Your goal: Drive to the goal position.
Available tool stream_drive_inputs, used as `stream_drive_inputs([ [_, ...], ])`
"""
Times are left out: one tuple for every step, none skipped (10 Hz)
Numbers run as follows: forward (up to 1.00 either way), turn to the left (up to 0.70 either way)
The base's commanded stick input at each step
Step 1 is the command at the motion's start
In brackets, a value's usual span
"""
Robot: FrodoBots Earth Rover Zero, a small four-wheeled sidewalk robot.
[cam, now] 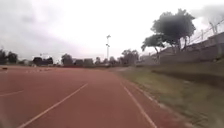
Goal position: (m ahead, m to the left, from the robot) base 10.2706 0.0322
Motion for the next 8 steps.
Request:
stream_drive_inputs([
  [0.7, 0.0],
  [0.7, 0.0],
  [0.7, 0.0],
  [0.7, -0.35],
  [0.7, -0.35],
  [0.7, -0.16],
  [0.7, 0.0],
  [0.7, 0.0],
])
